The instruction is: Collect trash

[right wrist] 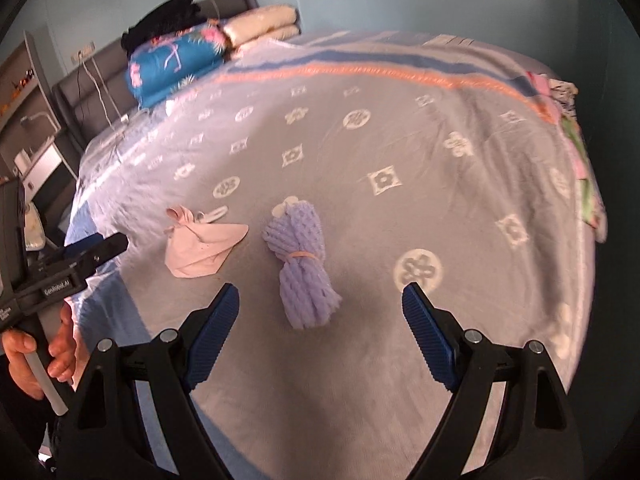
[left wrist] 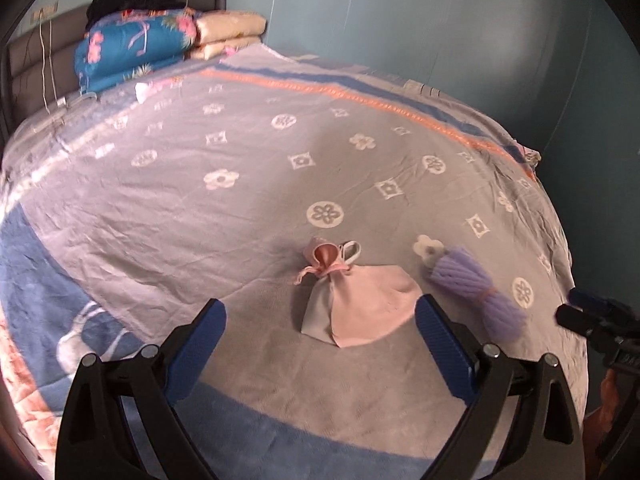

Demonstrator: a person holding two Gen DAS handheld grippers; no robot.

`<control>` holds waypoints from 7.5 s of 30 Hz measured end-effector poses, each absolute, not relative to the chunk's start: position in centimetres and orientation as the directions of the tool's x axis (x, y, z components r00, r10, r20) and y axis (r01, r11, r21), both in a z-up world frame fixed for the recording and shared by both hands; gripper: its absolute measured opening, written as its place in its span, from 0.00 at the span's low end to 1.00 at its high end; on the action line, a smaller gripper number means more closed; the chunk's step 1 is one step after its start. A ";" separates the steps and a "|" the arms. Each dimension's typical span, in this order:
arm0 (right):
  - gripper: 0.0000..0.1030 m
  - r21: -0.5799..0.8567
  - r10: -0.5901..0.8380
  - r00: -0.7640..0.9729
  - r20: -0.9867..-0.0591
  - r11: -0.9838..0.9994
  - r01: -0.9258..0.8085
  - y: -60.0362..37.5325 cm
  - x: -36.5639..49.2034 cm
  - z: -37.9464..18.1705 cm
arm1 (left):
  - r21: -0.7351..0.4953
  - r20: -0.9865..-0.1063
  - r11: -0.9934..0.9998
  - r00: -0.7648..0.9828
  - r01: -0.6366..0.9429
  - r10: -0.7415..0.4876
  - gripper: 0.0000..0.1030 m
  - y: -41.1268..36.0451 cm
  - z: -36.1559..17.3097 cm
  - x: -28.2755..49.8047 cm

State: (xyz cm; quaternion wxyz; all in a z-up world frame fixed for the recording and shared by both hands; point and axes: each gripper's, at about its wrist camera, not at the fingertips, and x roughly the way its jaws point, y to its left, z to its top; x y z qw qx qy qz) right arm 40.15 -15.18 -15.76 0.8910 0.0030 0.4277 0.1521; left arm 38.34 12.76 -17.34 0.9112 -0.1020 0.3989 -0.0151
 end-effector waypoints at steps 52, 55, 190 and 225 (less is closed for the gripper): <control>0.27 0.130 0.278 0.613 -0.739 0.953 -0.274 -14.9 33.1 -10.5 | -0.267 -0.618 0.957 0.742 0.113 -0.260 0.17 5.5 -10.2 30.7; 0.27 0.139 0.279 0.642 -0.714 0.956 -0.260 -16.5 30.1 -8.8 | -0.266 -0.595 0.954 0.755 0.139 -0.276 0.17 4.0 -8.6 28.5; 0.92 0.143 0.113 0.954 -0.278 0.987 -0.075 -21.6 4.9 0.3 | -0.163 -0.159 0.986 0.985 0.041 -0.067 0.92 1.9 0.9 -1.0; 0.92 0.123 0.113 0.949 -0.296 0.989 -0.079 -21.8 5.3 -1.1 | -0.175 -0.211 0.981 0.970 0.086 -0.122 0.92 1.7 -0.1 -0.1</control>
